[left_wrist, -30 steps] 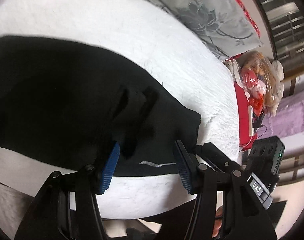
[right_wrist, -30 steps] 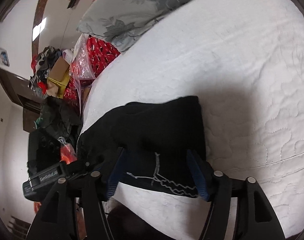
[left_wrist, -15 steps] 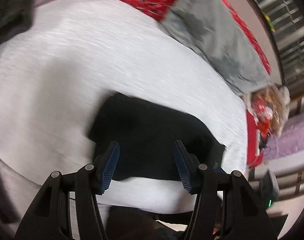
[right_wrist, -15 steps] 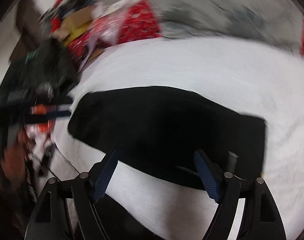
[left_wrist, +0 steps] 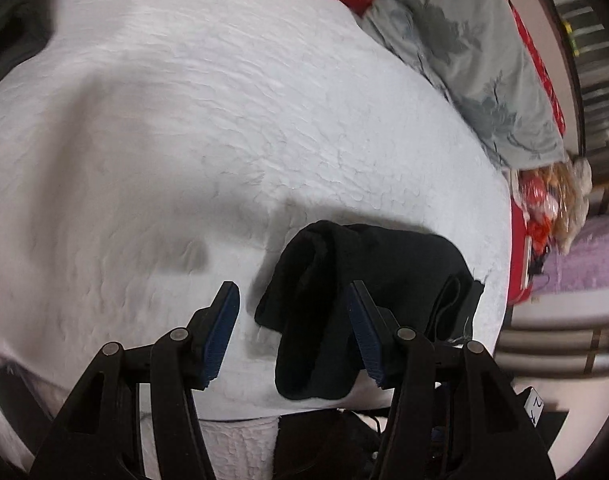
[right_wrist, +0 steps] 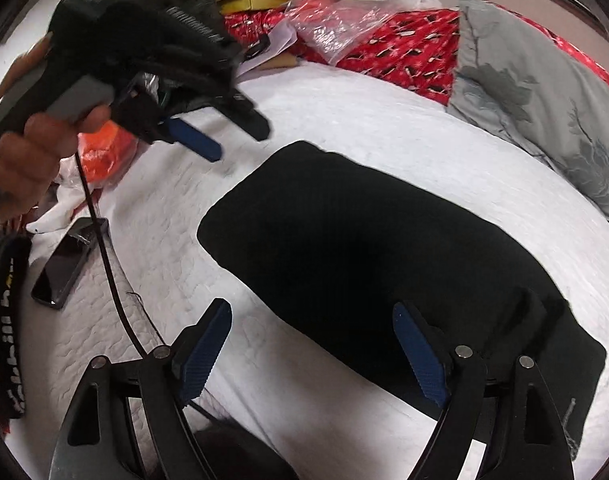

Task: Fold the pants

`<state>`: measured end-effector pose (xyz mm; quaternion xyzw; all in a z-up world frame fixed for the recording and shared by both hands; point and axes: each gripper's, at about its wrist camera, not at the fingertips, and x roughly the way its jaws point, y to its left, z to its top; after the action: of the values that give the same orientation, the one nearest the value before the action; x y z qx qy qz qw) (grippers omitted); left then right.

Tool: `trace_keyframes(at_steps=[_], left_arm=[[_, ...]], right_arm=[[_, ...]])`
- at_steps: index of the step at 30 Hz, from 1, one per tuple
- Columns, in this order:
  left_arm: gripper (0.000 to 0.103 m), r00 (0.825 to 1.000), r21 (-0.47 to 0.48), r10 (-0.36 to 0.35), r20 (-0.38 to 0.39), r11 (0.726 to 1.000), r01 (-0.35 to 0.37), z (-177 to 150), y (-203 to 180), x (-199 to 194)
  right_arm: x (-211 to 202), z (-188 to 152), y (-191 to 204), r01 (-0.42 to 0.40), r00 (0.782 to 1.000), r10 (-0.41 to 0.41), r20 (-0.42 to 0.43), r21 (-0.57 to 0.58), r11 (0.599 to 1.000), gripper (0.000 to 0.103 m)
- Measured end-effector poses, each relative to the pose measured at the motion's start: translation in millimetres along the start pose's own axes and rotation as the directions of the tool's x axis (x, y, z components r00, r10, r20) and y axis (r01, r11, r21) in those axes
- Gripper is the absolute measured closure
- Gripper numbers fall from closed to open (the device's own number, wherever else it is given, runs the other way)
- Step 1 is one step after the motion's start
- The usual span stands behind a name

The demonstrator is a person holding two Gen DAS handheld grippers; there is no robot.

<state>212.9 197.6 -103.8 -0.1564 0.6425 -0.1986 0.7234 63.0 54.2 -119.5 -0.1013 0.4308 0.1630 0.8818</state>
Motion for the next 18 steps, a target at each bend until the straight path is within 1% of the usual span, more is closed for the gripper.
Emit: trace_keyframes(at_steps=[2, 4, 6, 8, 10, 12, 14, 16, 18], left_arm=[[0.049, 1.000, 0.021, -0.008, -0.024, 1.000, 0.009, 8, -1, 7], [0.049, 0.998, 0.022, -0.042, -0.056, 0.999, 0.044, 15, -1, 13], [0.049, 0.995, 0.028, -0.061, -0.076, 0.998, 0.063, 19, -2, 16], [0.049, 0.992, 0.043, -0.086, -0.089, 0.995, 0.090, 18, -1, 13], [0.049, 0.985, 0.068, -0.118, -0.124, 0.990, 0.127, 12, -1, 10], [0.049, 0.981, 0.101, -0.124, -0.148, 0.985, 0.140, 6, -4, 7], [0.049, 0.979, 0.123, -0.133, -0.152, 0.981, 0.153, 3, -8, 3], [0.049, 0.973, 0.110, -0.170, -0.153, 0.976, 0.188, 8, -11, 3], [0.049, 0.968, 0.093, -0.193, -0.160, 0.973, 0.210, 16, -13, 6]], right_arm=[[7, 2, 6, 0.008, 1.000, -0.008, -0.001, 0.006, 1.000, 0.018], [13, 3, 10, 0.015, 1.000, -0.015, -0.005, 0.009, 1.000, 0.018], [19, 7, 15, 0.023, 1.000, -0.023, -0.002, 0.014, 1.000, 0.018], [21, 12, 15, 0.014, 1.000, -0.014, 0.005, 0.034, 0.999, 0.018], [20, 15, 15, 0.006, 1.000, -0.006, 0.011, 0.037, 0.999, 0.018], [20, 17, 14, -0.008, 1.000, 0.008, -0.003, 0.042, 0.999, 0.018], [19, 17, 9, -0.047, 0.999, 0.048, -0.004, 0.085, 0.995, 0.018], [14, 15, 1, -0.123, 0.992, 0.125, 0.000, 0.170, 0.978, 0.018], [9, 9, -9, -0.221, 0.974, 0.226, 0.014, 0.280, 0.934, 0.018]])
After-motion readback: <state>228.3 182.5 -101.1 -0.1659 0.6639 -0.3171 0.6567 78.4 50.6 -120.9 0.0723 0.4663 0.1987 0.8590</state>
